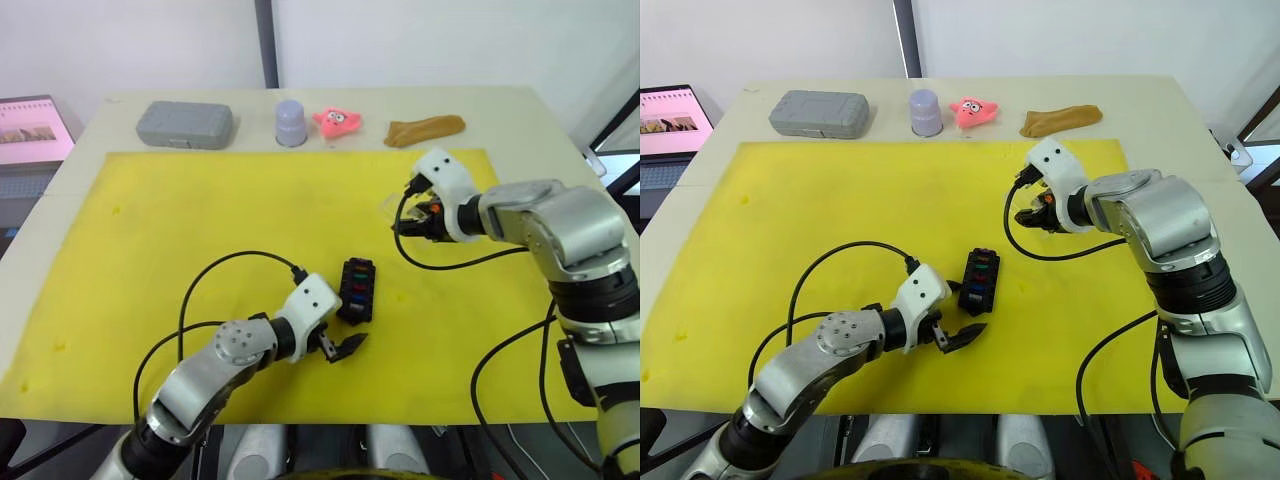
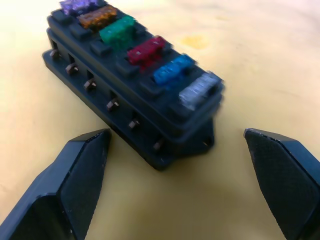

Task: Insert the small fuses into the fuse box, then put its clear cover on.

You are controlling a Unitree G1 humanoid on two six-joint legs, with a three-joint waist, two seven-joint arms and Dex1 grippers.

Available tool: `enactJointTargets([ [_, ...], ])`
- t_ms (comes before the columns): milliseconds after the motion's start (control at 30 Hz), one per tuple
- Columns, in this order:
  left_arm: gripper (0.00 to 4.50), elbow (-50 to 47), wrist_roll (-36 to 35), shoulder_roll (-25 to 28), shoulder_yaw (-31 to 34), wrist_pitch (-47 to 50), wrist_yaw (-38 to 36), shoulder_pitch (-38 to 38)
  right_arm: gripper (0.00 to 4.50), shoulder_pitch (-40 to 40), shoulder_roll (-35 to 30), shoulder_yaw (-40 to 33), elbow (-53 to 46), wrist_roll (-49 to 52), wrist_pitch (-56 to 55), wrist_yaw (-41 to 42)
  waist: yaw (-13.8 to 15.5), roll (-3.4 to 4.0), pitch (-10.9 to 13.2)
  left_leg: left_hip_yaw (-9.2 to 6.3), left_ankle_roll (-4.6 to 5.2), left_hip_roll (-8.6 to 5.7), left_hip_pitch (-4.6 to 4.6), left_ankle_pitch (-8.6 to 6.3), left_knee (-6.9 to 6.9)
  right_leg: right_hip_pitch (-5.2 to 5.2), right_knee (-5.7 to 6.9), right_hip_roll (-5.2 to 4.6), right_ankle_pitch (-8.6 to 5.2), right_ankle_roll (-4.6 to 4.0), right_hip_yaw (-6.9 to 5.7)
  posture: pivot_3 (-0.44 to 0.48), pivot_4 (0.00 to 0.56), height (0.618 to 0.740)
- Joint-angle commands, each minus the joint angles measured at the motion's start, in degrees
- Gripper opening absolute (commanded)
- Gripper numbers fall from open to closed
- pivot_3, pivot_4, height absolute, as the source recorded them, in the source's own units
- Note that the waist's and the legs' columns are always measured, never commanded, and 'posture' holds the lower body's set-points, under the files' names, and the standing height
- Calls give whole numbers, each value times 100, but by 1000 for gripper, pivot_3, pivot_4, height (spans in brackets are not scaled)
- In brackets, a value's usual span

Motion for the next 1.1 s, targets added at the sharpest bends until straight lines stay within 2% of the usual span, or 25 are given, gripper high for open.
enactJointTargets([
  [33,4500,86,175,-214,-50,-44,257,0,1689,-205,-107,-248,-273,59,36,-7,2,0,0,-1,0,0,0,0,0,0,0,0,0,0,0,0,150,740],
  [267,4500,145,355,-518,-160,64,538,63,1689,-213,-103,-293,-347,67,88,-16,3,0,0,0,0,0,1,0,0,1,0,0,0,0,0,0,150,740],
  [533,4500,307,777,-997,-402,292,1198,109,1689,-272,-84,-309,-391,80,132,-18,21,0,0,0,0,-2,2,0,1,3,0,-2,0,0,1,0,150,740],
  [1000,4500,175,1164,-795,-143,485,1562,171,1689,-255,-75,-341,-343,32,4,-67,-18,-1,-1,-1,0,2,7,0,0,6,0,0,0,0,1,0,150,740],
  [1033,3949,176,1172,-796,-111,495,1592,174,1689,-254,-76,-343,-337,31,-8,-68,-20,-1,-1,-1,1,4,8,-1,-1,6,0,0,0,0,1,0,150,740],
  [1100,3159,155,1207,-791,-60,531,1647,194,1689,-254,-70,-345,-338,32,-26,-77,-21,-1,-1,-2,1,5,9,-1,-1,6,1,1,0,0,1,0,150,740],
])
